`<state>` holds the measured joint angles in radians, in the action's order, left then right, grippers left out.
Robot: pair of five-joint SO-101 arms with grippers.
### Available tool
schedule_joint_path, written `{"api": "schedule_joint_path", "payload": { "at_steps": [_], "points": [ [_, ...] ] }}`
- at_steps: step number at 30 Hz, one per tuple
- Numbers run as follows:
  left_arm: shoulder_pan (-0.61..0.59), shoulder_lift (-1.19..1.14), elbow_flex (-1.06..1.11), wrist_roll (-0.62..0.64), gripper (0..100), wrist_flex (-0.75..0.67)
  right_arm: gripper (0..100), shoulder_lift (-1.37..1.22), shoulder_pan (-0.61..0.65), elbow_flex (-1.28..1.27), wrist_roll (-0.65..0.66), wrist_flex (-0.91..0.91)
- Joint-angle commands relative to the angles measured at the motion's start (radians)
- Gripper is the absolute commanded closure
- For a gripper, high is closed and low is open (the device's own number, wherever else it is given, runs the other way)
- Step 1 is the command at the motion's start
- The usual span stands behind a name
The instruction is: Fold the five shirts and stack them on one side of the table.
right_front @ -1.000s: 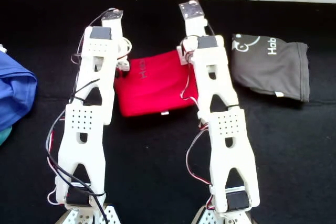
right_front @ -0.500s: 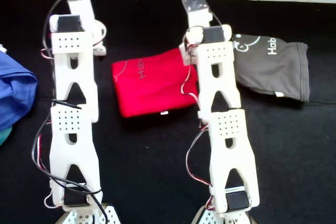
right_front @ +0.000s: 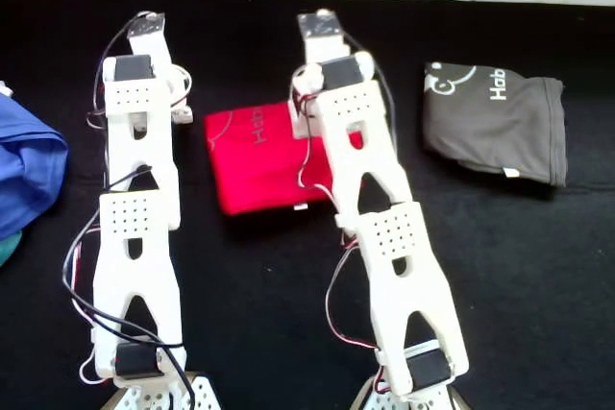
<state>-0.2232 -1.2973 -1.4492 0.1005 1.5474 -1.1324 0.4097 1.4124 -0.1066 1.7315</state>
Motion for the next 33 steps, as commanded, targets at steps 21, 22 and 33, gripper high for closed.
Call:
{"api": "schedule_joint_path", "payload": {
  "at_steps": [21, 22, 33],
  "points": [
    [-0.033, 0.005, -0.022, 0.118, 93, -0.028, 61.0, 0.088, -0.091, -0.059, -0.012, -0.056],
    [-0.033, 0.005, -0.022, 0.118, 93, -0.028, 61.0, 0.09, -0.082, -0.045, -0.012, -0.045],
    [-0.031, 0.004, -0.021, 0.118, 93, -0.029, 61.0, 0.125, -0.03, 0.117, -0.071, 0.027]
  ]
}}
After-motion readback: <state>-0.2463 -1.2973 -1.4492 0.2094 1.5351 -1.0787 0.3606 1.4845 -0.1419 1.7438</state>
